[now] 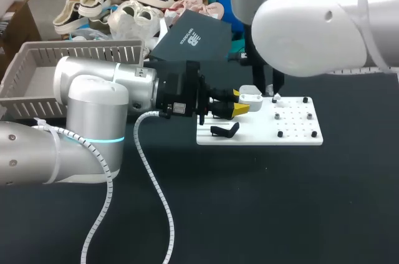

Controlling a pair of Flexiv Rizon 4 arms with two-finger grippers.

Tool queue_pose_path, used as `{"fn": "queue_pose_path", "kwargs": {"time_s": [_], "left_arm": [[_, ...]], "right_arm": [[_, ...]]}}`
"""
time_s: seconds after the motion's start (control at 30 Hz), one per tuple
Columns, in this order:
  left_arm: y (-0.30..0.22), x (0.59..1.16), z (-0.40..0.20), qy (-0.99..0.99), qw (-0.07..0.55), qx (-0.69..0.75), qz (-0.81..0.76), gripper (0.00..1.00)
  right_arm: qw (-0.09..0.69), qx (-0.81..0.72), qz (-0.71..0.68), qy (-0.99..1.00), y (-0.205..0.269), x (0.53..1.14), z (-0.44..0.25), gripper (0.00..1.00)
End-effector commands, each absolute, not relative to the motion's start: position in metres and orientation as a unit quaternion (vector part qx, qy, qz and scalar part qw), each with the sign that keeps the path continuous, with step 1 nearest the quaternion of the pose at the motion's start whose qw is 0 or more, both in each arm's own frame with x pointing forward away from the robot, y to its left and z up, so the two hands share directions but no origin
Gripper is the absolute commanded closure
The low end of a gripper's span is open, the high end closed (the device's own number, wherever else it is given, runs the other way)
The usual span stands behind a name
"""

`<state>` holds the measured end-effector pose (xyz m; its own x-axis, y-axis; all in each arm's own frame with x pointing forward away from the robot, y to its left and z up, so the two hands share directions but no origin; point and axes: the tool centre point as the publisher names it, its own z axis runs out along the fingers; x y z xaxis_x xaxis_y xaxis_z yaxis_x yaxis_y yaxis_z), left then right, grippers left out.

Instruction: Pick up each earbud case from the left stands, insert the matching earbuds, close the lid, and place the case in the box.

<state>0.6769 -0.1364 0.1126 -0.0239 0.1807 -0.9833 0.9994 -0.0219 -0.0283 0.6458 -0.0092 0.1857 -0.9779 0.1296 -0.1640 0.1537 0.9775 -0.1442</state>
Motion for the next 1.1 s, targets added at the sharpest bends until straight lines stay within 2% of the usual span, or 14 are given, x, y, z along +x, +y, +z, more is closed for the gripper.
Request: {"fn": "queue_pose_path", "kwargs": {"time_s": [0.03, 0.2, 0.5, 1.1], "left_arm": [[-0.137, 0.678, 0.112, 0.543, 0.441, 0.543, -0.465, 1.00], [-0.137, 0.678, 0.112, 0.543, 0.441, 0.543, -0.465, 1.00], [-0.137, 0.678, 0.112, 0.543, 0.441, 0.543, -0.465, 1.00], [-0.137, 0.678, 0.112, 0.543, 0.441, 0.543, -0.465, 1.00]], "right_arm": [[0.079, 0.072, -0.079, 0.991, -0.009, 0.645, 0.186, 1.00], [0.079, 0.079, -0.082, 0.990, -0.008, 0.647, 0.185, 1.00], [0.026, 0.155, -0.051, 0.986, 0.001, 0.657, 0.189, 1.00], [0.031, 0.171, -0.046, 0.984, 0.012, 0.661, 0.181, 1.00]]}}
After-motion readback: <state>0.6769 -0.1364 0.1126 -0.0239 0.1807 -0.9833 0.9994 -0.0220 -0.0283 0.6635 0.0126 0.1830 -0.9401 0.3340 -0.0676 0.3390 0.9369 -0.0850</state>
